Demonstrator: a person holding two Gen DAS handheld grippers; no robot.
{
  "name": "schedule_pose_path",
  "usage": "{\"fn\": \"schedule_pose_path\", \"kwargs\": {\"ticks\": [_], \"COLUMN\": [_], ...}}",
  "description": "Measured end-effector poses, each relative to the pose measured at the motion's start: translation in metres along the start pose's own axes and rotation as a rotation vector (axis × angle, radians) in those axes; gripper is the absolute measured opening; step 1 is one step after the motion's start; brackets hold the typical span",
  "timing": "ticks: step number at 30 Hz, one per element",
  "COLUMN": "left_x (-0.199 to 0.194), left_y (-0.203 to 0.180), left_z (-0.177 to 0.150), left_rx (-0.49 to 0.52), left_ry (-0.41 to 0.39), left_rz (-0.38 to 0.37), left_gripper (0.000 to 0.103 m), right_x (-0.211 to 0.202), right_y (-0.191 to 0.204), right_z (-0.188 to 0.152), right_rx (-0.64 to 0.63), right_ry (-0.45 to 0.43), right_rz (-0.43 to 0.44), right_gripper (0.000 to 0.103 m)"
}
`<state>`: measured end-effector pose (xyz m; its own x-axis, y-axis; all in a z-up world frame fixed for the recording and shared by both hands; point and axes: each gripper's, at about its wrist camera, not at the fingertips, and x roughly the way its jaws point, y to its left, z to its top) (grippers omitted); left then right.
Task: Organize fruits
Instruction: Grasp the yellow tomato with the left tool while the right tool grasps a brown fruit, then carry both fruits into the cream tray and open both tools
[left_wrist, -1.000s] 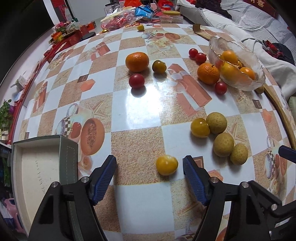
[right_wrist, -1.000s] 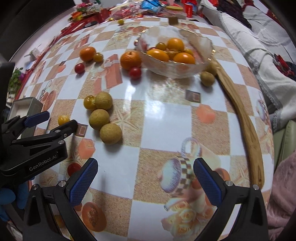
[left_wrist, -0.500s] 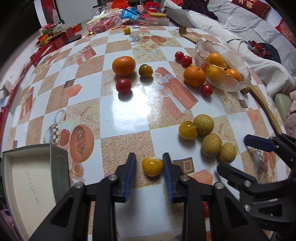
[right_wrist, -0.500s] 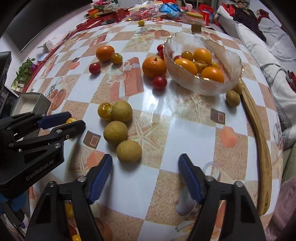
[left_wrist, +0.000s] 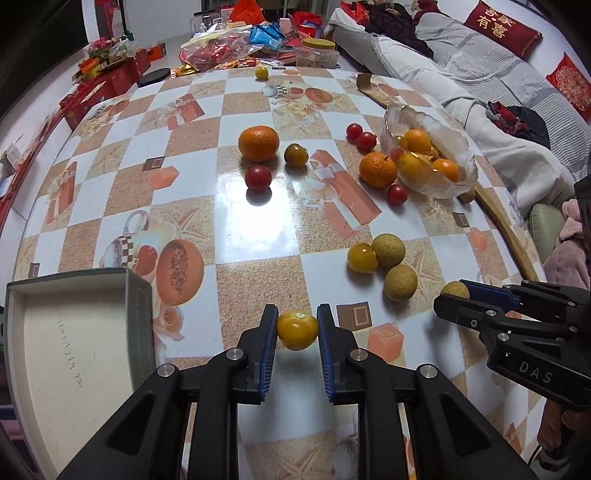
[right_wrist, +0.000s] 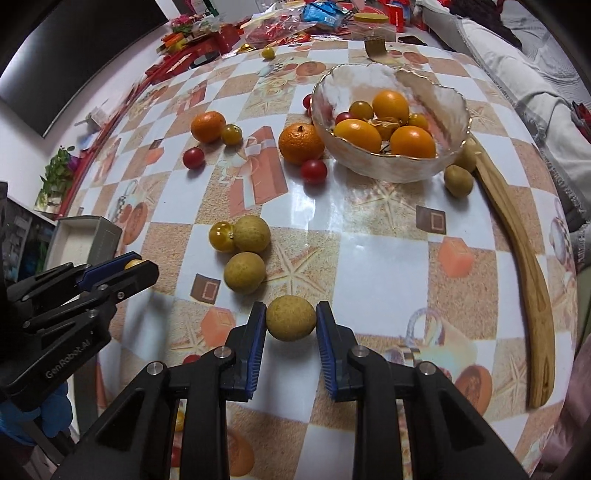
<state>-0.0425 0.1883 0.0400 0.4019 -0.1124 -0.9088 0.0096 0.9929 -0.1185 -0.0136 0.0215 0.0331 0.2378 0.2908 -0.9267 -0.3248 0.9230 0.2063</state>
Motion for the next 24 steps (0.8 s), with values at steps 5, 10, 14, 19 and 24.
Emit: {"fn": "schedule_pose_path", "kwargs": {"ticks": [5,10,14,19,24], "left_x": [-0.022,-0.045,-0.060,-0.071,-0.073], "left_y": [0.010,0.029,0.056,0.101,0.149], "left_z": [-0.005,-0.013,-0.021,-0.039,-0.063], "left_rx": [-0.027,-0.044,-0.076,-0.137,-0.211], "left_ry": [-0.026,-0.048,-0.057,-0.049,-0.018], "left_rz": [-0.003,0.019,0.054,0.123,0.192], "left_gripper": [0.023,0.023,0.023,0.023,0.023], "right_x": [-0.013,-0.020,-0.019,-0.013,0.001], "right_y": [0.011,0.036,0.064,0.109,0.161], "right_z": [-0.001,0.002,0.007,0.015,0.024], "right_rx": [-0.007,-0.036,-0.071,-0.122,-0.184], "right_ry": [-0.004,-0.007,-0.007,0.001,0.019], "right_rz": [0.020,0.050,0.081,0.125,0.170], "right_gripper": [0.029,0.030,0.030,0.030,0.030]}}
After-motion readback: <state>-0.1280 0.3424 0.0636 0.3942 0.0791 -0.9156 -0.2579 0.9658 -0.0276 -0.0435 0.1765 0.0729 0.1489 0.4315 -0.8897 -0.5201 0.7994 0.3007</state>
